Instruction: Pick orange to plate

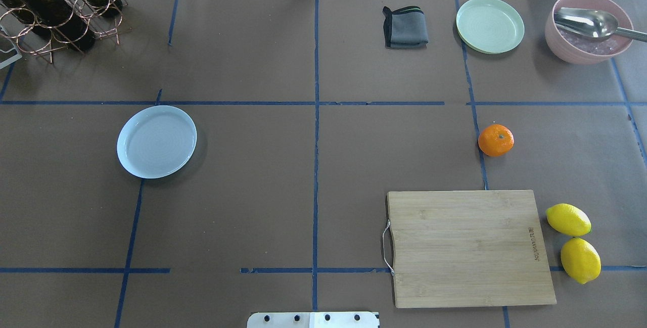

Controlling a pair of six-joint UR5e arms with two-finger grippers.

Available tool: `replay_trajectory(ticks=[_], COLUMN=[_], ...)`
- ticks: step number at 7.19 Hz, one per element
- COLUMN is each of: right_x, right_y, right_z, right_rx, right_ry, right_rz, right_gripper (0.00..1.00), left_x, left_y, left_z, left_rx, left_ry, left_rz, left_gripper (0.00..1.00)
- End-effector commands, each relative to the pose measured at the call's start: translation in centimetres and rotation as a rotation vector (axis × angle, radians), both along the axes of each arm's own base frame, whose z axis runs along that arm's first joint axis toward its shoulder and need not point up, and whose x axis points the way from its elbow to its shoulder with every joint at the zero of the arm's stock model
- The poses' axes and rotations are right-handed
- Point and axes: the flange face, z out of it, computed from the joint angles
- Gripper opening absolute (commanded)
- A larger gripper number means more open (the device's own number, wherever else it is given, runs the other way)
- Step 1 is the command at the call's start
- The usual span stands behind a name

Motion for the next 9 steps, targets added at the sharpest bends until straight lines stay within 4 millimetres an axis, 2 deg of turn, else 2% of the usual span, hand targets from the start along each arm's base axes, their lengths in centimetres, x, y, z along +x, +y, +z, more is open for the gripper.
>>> replay_trajectory(ticks=[1,2,3,5,6,7,8,9], right_x=[-0.5,-1.3,-4.3,-4.5,-4.5,-4.5,-4.5,-4.5], right_y=[-0.2,-0.4,-1.0,-0.8,-0.8,-0.8,-0.7,-0.7], right_z=[-0.1,-0.3,-0.6,-0.6,-0.6,-0.6,-0.5,-0.5], right_rx=[0.059,0.068,0.076,0.063,0.065,0.068,0.068,0.069], right_ry=[-0.013,-0.013,-0.013,-0.017,-0.018,-0.016,-0.015,-0.014], right_rz=[-0.004,-0.024,-0.086,-0.077,-0.079,-0.082,-0.082,-0.083], right_gripper=[1.00,1.00,1.00,1.00,1.00,1.00,1.00,1.00], left_x=[5.9,10.6,14.2,23.3,26.9,30.3,32.6,35.1], left_y=[1.3,1.8,2.2,4.5,5.4,6.4,6.9,6.9], left_z=[-0.5,-0.4,-0.6,0.2,0.6,0.7,1.2,1.6], left_rx=[0.004,-0.108,-0.170,-0.274,-0.344,-0.384,-0.424,-0.466], left_ry=[0.114,0.164,0.202,0.264,0.276,0.285,0.291,0.306], left_rz=[0.022,0.027,-0.021,-0.174,-0.220,-0.270,-0.303,-0.351], left_gripper=[1.00,1.00,1.00,1.00,1.00,1.00,0.96,0.85])
